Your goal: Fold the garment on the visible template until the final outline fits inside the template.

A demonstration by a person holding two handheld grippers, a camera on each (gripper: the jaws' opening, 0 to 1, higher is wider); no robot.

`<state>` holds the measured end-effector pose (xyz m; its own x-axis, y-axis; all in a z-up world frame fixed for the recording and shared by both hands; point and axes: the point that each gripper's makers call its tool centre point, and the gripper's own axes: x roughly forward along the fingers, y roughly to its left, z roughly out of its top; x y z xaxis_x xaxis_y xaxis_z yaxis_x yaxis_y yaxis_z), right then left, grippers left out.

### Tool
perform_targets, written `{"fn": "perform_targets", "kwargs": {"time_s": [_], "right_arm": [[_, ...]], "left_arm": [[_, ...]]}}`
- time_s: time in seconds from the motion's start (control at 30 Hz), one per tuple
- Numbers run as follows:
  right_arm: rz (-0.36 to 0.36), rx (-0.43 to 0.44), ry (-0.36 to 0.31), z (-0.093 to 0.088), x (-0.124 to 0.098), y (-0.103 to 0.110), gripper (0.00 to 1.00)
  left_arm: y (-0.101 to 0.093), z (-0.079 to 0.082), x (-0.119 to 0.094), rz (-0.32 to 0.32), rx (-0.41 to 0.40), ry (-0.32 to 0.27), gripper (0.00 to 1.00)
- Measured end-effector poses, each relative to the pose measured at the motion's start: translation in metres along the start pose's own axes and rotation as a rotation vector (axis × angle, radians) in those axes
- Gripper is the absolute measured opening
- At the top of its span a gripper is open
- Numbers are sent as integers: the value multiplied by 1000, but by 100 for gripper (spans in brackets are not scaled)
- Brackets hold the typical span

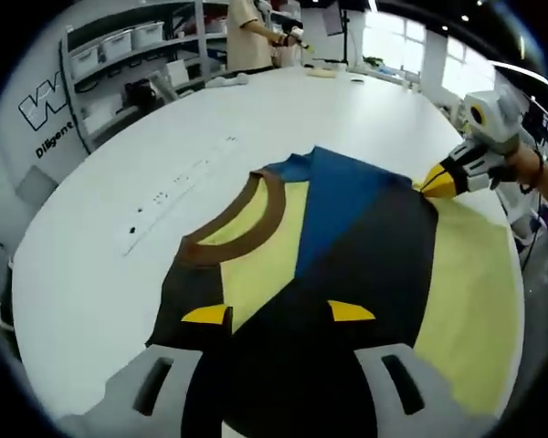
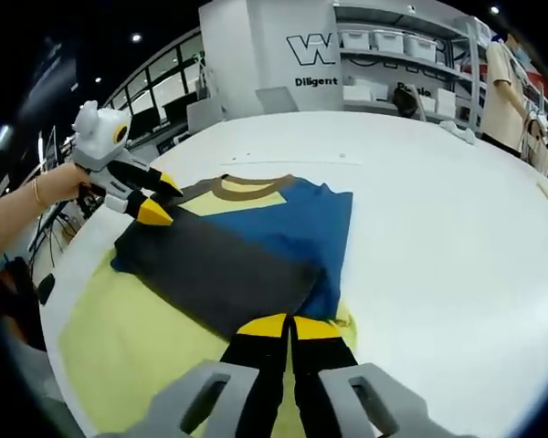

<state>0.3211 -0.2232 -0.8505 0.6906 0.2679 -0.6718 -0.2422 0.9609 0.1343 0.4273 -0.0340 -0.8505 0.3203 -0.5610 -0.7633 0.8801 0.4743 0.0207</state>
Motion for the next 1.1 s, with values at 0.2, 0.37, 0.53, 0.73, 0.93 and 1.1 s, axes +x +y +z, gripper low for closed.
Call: {"fn": "perform_targets", "kwargs": {"time_s": [0.2,0.37,0.53,0.73,0.93,1.1], "right_arm": [[-1,-3,-2,1,0,0,0],[-3,-7,9,-2,1,0,0],[-3,-7,18,-3,1,1,0],[-19,-46,29,-2,1,4,0],[-18,-28,26,-2,0,3,0],[-19,-28,28,-3,0,3,0]], "left_arm": [[13,-4,0,19,-13,22,28],[24,-16,-1,44,-3,87,19],[29,-20,0,51,5,108,17],[38,-15,4,45,32,111,11],[41,-12,4,48,4,103,1],[40,-14,6,42,14,116,1]]}}
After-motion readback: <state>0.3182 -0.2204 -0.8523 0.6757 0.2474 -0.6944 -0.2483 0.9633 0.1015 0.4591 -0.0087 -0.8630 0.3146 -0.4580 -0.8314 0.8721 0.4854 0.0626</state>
